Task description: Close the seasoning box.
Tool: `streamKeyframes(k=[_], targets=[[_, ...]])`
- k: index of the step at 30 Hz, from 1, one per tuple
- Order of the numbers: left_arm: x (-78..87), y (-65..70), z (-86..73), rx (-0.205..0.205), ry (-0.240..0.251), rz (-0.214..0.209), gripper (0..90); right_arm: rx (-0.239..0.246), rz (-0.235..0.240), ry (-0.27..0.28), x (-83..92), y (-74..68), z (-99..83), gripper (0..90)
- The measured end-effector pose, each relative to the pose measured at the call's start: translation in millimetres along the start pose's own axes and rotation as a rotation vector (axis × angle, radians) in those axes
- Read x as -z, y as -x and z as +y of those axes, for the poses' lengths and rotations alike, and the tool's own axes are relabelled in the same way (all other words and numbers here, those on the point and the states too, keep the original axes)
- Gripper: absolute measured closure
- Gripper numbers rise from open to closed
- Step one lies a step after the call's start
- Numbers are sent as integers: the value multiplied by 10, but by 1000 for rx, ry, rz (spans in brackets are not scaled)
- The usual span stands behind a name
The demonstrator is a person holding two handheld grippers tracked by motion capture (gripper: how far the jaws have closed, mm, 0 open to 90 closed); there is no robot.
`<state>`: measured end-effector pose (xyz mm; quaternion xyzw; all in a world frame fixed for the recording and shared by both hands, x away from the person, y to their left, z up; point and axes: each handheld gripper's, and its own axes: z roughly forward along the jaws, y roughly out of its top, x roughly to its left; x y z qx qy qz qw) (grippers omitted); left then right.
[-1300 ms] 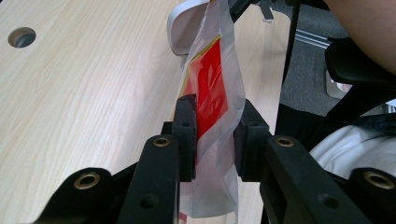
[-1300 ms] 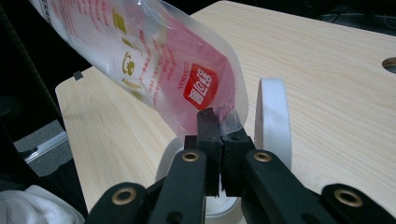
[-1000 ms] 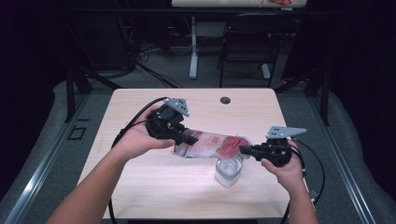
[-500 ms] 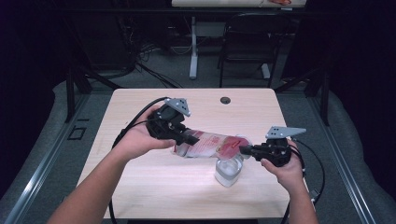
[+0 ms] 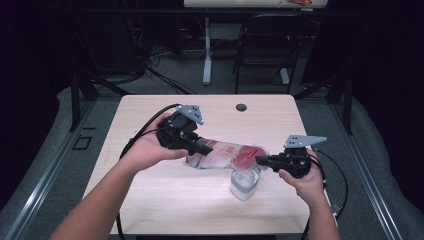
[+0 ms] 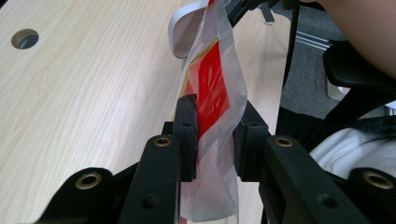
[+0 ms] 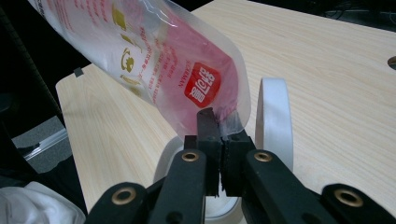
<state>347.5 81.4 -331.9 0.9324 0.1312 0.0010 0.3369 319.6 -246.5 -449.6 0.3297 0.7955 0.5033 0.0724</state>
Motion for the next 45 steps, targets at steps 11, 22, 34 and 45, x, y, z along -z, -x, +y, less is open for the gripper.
streamKeyframes(k=[11,22,34,45], targets=[[2,3,-3,-2,3,0,745,2,4,-5,4,-13,5,887],[1,3,6,-4,4,-4,744,3,6,-5,21,-26,-2,886],[13,-1,26,-4,11,-6,745,11,15,-19,35,-42,-6,885],[9,-10,49,-9,13,-13,745,5,36,-27,68,-58,-28,885]])
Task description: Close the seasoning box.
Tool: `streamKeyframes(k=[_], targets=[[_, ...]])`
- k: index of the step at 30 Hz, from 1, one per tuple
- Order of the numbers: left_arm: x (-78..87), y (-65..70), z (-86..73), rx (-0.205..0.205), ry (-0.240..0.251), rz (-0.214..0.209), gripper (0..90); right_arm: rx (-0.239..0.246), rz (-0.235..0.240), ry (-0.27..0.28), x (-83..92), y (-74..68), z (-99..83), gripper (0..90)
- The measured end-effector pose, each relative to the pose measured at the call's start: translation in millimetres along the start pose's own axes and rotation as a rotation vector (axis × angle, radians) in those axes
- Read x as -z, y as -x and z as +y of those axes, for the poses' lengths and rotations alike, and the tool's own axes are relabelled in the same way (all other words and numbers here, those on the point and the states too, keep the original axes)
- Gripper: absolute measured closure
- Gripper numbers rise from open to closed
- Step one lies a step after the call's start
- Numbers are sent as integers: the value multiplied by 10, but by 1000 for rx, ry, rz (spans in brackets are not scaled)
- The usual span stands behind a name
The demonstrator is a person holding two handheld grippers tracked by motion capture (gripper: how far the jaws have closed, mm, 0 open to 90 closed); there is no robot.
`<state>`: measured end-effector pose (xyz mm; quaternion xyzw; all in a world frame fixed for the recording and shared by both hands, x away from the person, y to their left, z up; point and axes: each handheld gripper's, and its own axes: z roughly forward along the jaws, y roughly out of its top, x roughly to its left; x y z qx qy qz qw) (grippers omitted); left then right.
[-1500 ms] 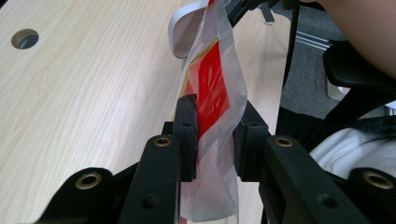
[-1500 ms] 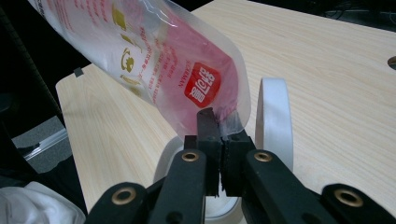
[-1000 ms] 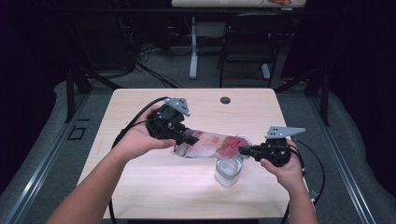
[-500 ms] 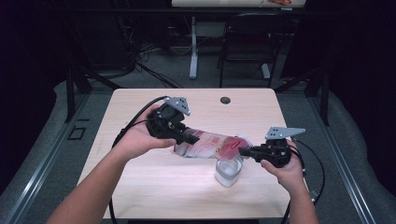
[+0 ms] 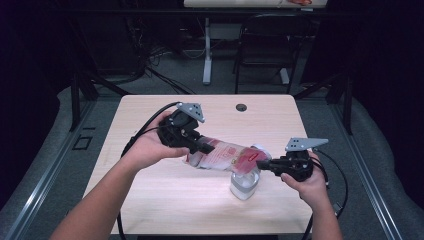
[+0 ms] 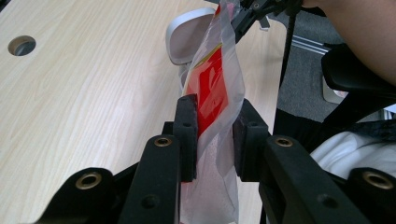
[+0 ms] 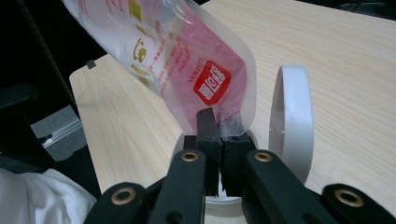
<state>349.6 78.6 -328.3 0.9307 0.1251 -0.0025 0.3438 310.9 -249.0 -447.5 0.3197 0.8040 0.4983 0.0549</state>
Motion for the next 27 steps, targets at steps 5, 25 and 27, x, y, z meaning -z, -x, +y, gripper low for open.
streamKeyframes(k=[5,25,27], targets=[[-3,1,9,2,3,-3,746,-1,5,-3,10,-10,-6,885],[-24,6,32,1,6,-2,746,3,-4,-7,53,-8,-14,884],[-28,8,30,2,5,-1,746,2,-5,-9,48,-6,-14,884]])
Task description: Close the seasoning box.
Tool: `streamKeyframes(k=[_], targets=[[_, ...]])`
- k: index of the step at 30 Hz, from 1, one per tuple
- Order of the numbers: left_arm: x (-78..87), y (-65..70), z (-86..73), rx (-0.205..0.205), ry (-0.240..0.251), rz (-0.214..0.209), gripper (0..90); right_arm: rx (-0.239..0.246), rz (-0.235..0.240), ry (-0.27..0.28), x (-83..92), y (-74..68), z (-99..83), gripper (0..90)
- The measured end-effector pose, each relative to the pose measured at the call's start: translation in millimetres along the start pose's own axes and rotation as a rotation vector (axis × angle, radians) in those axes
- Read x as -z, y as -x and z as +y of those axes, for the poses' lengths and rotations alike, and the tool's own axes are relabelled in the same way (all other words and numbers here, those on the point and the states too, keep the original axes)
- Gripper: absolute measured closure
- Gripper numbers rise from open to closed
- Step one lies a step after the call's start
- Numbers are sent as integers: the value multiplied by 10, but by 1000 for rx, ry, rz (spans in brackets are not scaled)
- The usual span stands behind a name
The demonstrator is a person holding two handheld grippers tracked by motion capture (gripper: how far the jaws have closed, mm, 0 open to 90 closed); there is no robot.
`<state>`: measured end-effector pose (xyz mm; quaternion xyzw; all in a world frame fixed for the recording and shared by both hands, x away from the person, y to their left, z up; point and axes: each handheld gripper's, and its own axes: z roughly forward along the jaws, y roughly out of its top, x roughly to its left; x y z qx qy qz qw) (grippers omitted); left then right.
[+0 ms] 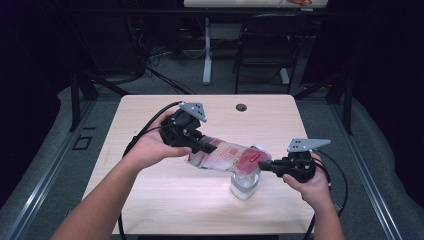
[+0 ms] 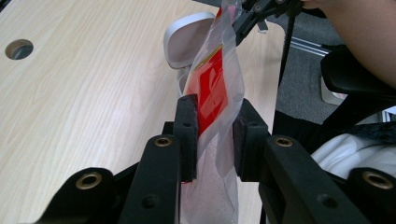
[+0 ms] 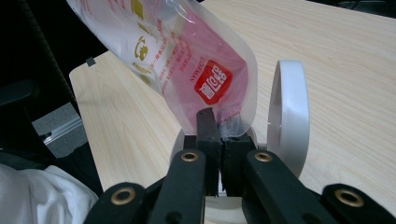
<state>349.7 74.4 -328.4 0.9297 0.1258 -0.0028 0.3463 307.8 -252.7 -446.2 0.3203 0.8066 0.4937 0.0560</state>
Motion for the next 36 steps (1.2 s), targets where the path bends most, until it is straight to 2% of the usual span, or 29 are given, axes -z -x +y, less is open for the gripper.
streamKeyframes(k=[36], targets=[[-37,-27,29,9,-2,-14,744,-11,0,2,10,38,-13,884]])
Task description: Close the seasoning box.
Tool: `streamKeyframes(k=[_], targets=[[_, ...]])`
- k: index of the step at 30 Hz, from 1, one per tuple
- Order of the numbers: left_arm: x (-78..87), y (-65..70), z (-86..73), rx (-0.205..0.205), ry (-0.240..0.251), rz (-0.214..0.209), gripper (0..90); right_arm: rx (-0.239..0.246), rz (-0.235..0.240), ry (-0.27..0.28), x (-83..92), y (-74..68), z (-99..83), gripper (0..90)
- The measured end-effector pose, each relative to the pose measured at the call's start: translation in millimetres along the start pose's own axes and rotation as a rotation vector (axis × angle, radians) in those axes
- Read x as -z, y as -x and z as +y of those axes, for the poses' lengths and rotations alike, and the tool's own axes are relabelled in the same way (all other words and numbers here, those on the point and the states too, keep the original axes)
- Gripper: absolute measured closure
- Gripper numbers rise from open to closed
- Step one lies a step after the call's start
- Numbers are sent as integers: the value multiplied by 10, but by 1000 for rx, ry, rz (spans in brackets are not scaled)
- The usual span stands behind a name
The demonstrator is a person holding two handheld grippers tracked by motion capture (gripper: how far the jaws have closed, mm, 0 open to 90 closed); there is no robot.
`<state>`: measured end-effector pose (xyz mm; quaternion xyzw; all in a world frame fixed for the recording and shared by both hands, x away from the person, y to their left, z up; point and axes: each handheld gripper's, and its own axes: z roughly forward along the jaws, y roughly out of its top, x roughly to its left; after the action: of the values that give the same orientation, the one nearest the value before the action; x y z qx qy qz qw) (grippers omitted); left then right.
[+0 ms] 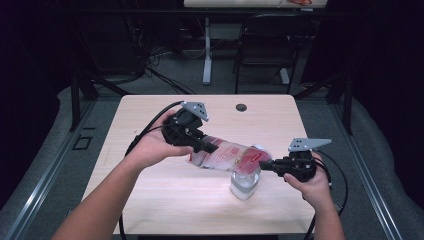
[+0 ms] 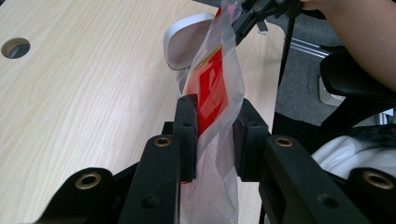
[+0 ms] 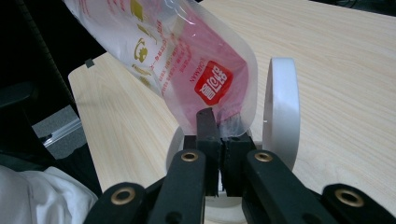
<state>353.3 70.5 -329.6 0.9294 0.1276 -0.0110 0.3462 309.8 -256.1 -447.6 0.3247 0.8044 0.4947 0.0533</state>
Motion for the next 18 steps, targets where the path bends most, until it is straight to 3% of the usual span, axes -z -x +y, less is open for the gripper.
streamKeyframes(k=[18], targets=[[20,11,19,-3,0,4,744,0,5,0,-11,-3,0,884]])
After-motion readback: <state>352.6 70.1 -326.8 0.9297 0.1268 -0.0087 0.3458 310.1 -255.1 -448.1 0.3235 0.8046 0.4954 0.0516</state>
